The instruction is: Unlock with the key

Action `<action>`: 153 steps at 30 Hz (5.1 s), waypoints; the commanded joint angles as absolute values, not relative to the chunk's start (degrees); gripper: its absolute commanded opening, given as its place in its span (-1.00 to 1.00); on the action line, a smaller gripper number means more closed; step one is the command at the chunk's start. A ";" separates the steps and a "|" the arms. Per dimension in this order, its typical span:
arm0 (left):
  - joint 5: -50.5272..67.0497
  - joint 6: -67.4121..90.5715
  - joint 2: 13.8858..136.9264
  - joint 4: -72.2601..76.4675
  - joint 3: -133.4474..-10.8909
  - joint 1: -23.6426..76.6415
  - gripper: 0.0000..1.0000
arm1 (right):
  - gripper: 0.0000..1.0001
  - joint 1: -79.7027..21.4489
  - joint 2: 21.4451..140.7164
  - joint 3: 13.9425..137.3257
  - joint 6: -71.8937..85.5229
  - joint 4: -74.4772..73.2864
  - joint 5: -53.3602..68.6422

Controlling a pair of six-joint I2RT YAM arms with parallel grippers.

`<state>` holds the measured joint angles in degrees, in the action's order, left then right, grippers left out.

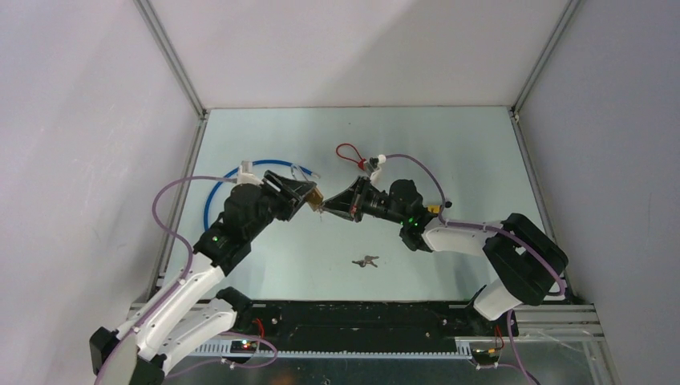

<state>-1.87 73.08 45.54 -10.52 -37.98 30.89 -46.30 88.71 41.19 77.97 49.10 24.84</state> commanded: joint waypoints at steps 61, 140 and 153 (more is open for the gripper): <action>13.63 60.16 41.57 -12.98 -42.05 24.96 0.28 | -1.00 -59.95 62.93 39.21 35.90 31.99 -7.38; 10.93 39.92 92.63 -15.60 -59.94 6.15 -1.00 | 0.50 -57.28 67.87 31.92 9.23 19.94 -20.89; 14.74 35.70 90.77 -9.92 -53.63 -10.15 -1.00 | 0.50 -56.44 64.49 31.82 9.44 18.35 -20.47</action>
<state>14.24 40.34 90.45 -14.13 -52.05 -6.72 -56.75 66.98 31.79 8.99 18.02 -20.47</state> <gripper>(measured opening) 0.046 0.750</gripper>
